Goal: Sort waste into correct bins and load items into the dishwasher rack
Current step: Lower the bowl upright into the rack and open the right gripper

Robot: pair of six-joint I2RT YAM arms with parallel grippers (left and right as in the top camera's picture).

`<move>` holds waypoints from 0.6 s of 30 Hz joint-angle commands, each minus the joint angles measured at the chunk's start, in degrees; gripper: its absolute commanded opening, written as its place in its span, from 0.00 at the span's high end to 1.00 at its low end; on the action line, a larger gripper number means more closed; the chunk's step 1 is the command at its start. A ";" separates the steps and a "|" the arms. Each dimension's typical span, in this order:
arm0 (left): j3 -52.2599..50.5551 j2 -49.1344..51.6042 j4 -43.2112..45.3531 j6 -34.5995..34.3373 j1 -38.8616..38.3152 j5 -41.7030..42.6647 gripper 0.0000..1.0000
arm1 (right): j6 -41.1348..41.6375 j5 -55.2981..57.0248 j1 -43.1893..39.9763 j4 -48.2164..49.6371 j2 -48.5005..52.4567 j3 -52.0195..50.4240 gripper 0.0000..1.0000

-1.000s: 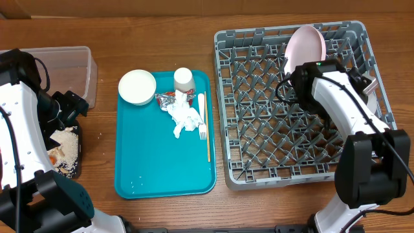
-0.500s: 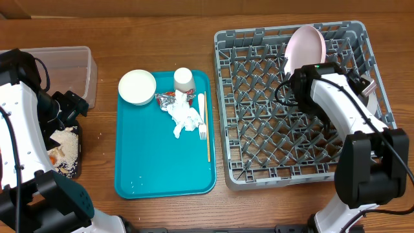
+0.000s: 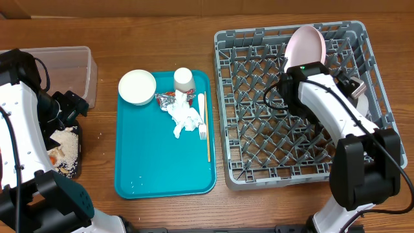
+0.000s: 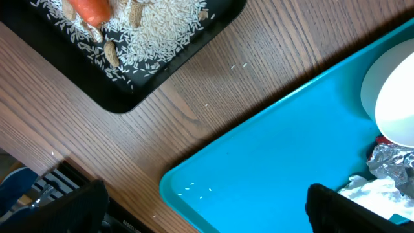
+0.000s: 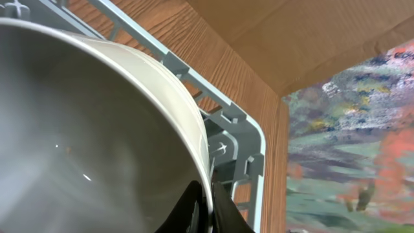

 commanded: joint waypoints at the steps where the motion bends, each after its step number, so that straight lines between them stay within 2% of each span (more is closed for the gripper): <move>1: -0.09 -0.76 0.09 0.11 0.00 -0.74 0.00 | 0.61 -2.86 0.55 0.07 0.11 1.05 0.93; 18: -0.09 -0.74 0.07 0.11 0.00 -0.74 0.00 | -1.05 4.72 -6.08 0.07 0.07 1.03 0.96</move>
